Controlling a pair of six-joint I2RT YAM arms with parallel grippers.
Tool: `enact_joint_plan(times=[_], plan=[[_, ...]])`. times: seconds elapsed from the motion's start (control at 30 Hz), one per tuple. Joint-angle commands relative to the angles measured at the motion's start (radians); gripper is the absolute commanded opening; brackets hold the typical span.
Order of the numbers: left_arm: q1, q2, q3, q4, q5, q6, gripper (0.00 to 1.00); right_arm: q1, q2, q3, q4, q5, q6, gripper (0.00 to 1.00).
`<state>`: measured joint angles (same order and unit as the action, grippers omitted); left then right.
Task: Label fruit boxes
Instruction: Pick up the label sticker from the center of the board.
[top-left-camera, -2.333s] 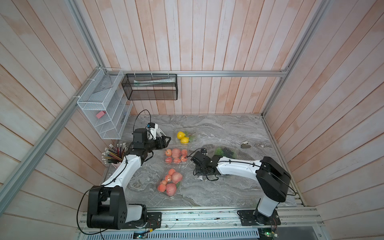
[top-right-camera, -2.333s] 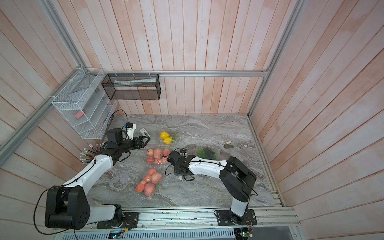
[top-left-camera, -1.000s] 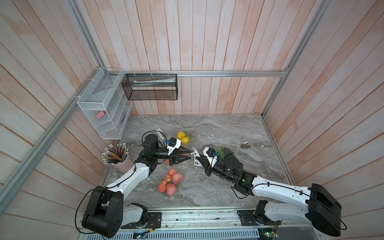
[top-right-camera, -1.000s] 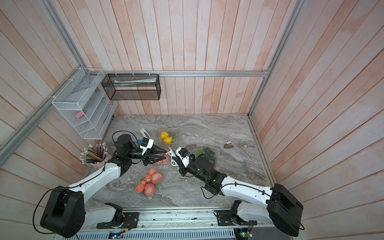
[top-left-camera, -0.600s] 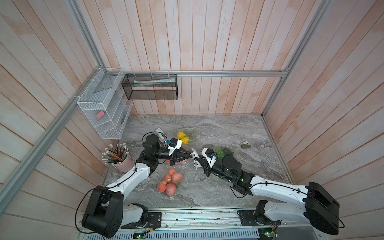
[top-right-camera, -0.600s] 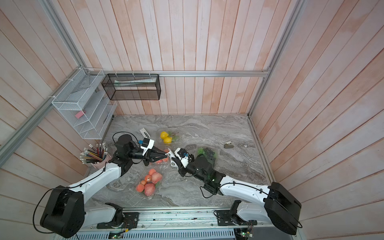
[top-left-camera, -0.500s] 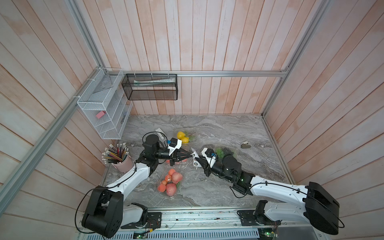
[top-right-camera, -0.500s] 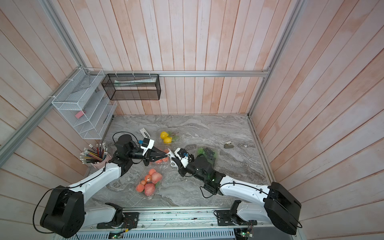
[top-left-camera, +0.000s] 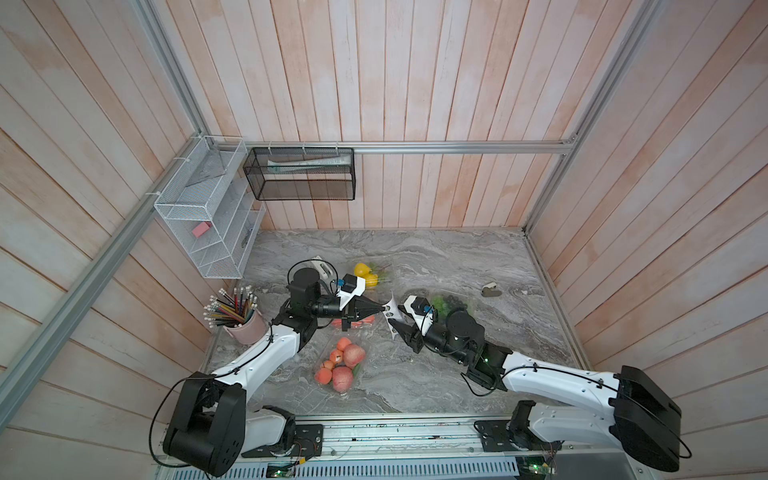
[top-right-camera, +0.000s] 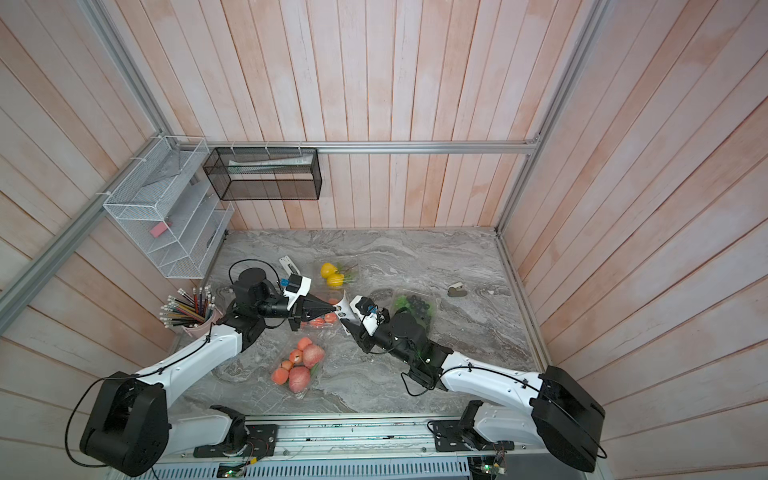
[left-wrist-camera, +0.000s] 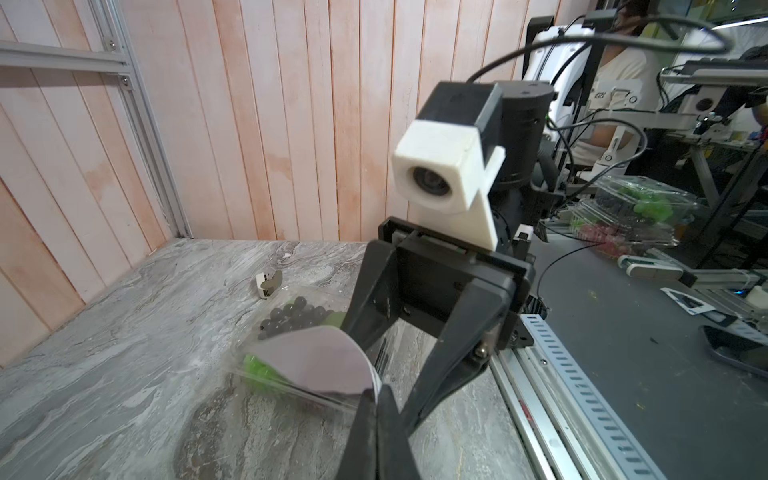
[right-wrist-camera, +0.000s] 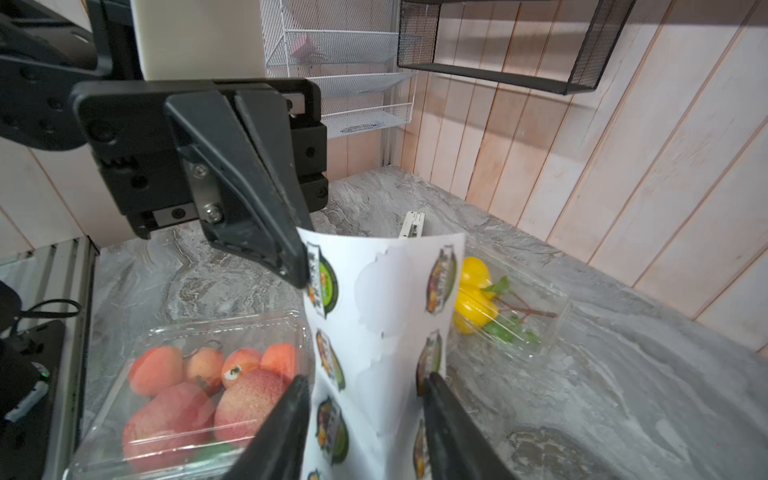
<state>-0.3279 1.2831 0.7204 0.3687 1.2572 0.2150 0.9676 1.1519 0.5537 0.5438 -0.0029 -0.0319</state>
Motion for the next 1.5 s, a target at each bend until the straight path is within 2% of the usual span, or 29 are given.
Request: enact_joint_plan(times=[0.0,0.1,0.27,0.33,0.5,0.63,0.77,1.17,1.27,1.4,1.47], plan=[[-0.003,-0.020,0.050,-0.166,-0.025,0.158,0.00,-0.055,-0.095,-0.005,-0.085,-0.052,-0.025,0.53],[-0.004,-0.027,0.063,-0.256,-0.039,0.256,0.00,-0.118,-0.156,0.041,-0.250,-0.152,-0.085,0.54],[-0.010,-0.041,0.093,-0.403,-0.075,0.407,0.00,-0.175,-0.190,0.162,-0.537,-0.269,-0.299,0.54],[-0.027,-0.040,0.113,-0.475,-0.112,0.473,0.00,-0.183,-0.176,0.211,-0.624,-0.303,-0.388,0.54],[-0.085,-0.024,0.158,-0.637,-0.216,0.631,0.00,-0.188,-0.091,0.335,-0.776,-0.397,-0.494,0.53],[-0.100,-0.023,0.162,-0.655,-0.234,0.659,0.00,-0.188,-0.031,0.391,-0.828,-0.471,-0.536,0.52],[-0.117,-0.026,0.168,-0.687,-0.256,0.702,0.00,-0.190,0.021,0.429,-0.868,-0.493,-0.571,0.51],[-0.131,-0.032,0.168,-0.692,-0.266,0.725,0.00,-0.190,0.130,0.501,-0.969,-0.551,-0.630,0.44],[-0.131,-0.035,0.171,-0.691,-0.267,0.728,0.00,-0.188,0.143,0.509,-0.980,-0.578,-0.639,0.39],[-0.132,-0.039,0.169,-0.691,-0.274,0.731,0.00,-0.189,0.159,0.518,-0.984,-0.597,-0.639,0.26],[-0.132,-0.040,0.166,-0.692,-0.274,0.730,0.00,-0.188,0.164,0.520,-0.984,-0.597,-0.640,0.24]])
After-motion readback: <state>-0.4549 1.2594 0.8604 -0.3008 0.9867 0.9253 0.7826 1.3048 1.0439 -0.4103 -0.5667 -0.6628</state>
